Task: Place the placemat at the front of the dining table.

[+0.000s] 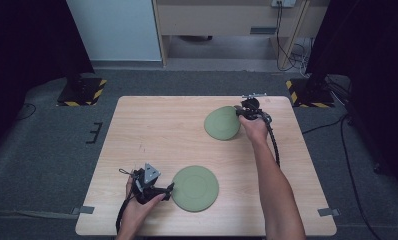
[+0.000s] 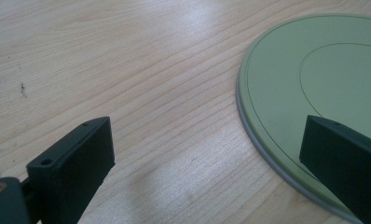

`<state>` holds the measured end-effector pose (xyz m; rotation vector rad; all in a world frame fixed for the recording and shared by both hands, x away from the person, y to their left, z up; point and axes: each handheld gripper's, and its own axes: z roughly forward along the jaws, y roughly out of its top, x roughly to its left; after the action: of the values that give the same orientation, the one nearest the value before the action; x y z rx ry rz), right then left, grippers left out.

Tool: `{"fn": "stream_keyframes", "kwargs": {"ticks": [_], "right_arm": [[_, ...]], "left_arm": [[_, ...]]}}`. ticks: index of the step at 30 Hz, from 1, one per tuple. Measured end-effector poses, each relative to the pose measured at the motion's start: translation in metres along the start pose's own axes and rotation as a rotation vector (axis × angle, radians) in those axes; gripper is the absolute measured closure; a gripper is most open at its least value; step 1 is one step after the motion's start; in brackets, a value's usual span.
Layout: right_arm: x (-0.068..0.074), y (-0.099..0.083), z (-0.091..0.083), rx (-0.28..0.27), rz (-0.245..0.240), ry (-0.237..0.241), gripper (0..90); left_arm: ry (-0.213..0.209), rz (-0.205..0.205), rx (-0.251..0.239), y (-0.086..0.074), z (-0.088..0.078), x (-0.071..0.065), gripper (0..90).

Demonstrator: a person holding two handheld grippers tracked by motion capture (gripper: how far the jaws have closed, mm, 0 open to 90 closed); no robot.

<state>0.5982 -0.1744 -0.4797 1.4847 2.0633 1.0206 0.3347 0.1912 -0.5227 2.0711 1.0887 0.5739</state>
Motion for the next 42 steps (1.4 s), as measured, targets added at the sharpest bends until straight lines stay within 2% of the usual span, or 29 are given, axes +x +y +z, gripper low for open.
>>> {"fn": "stream_keyframes", "kwargs": {"ticks": [8,15,20,22,29,35,42], "right_arm": [[-0.004,-0.007,0.002,0.032,0.009,-0.010,85.0],[-0.005,-0.010,0.002,0.033,0.006,-0.011,84.5],[-0.008,-0.016,0.003,0.032,-0.005,-0.037,81.6],[-0.011,-0.018,0.002,0.029,0.004,-0.026,82.5],[-0.017,-0.022,0.000,0.029,0.021,-0.039,81.7],[-0.018,-0.021,-0.002,0.014,0.035,-0.040,78.9],[-0.018,-0.019,-0.002,0.001,0.036,-0.047,70.6]], "left_arm": [[0.001,0.002,0.001,0.000,0.000,0.000,2.1],[0.004,0.001,-0.002,0.000,0.000,-0.001,2.1],[0.004,0.001,-0.001,-0.001,-0.001,0.000,2.1],[0.006,0.001,-0.002,-0.001,-0.002,0.000,2.1],[0.003,0.003,-0.002,0.000,-0.002,-0.001,2.1],[0.003,0.002,-0.004,0.000,-0.002,-0.001,2.1],[0.002,0.002,-0.005,0.000,-0.001,-0.001,2.1]]}}
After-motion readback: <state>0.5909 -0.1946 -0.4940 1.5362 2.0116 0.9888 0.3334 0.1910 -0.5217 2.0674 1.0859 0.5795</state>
